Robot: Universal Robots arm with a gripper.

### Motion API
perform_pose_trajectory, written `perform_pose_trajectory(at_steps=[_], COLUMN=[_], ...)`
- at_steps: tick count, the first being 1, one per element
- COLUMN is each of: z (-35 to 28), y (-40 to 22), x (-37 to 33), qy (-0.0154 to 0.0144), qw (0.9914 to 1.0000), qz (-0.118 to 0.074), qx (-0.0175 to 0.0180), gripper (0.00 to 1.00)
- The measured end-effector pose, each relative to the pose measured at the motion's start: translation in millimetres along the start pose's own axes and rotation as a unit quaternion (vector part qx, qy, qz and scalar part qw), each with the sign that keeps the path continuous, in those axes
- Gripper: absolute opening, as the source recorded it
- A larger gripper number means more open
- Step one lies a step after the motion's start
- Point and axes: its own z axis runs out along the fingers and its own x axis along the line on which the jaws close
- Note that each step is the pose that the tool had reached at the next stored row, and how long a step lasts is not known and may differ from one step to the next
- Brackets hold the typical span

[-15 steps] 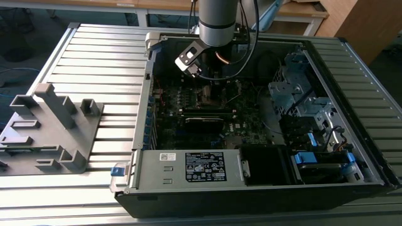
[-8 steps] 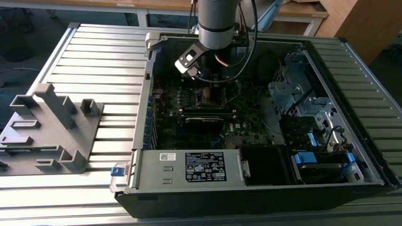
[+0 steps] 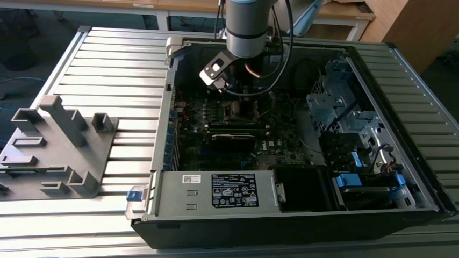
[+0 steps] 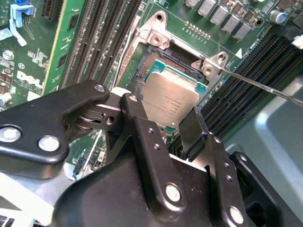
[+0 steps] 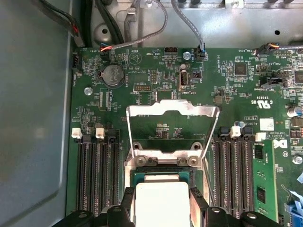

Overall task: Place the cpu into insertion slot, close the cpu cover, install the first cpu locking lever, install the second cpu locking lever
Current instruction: 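Place the cpu into insertion slot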

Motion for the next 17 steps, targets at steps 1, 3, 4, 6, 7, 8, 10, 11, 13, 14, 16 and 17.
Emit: perform_pose_trajectory(at_steps=[1,3,4,6,7,8,10,11,13,14,16,17], z=[0.6,1.4,1.7,1.8,1.8,1.8,1.8,2.1,3.3,4.0,5.0,5.0], y=[-0.1,-0.2,-0.2,-0.2,-0.1,-0.1,-0.1,-0.1,-0.2,-0.3,-0.4,-0.4], x=[0.0,-0.5,-0.5,-0.5,-1.5,-2.7,-4.2,-4.4,-4.4,-4.5,-4.5,-4.5], qy=[0.0,-0.0001,0.0,-0.0001,0.0,0.0,0.0,0.0001,0.0,-0.0001,0.0,0.0], qw=[1.0,1.0,1.0,1.0,1.0,1.0,1.0,1.0,1.0,1.0,1.0,1.0], qz=[0.0,0.0,0.0,0.0,0.0,0.0,0.0,0.0,0.0,0.0,0.0,0.0], qx=[0.0,0.0001,0.0,0.0,0.0,0.0,0.0,0.0,0.0,0.0,0.0,0.0], gripper=[0.54,0.54,0.54,0.54,0.54,0.54,0.54,0.54,0.54,0.54,0.54,0.54])
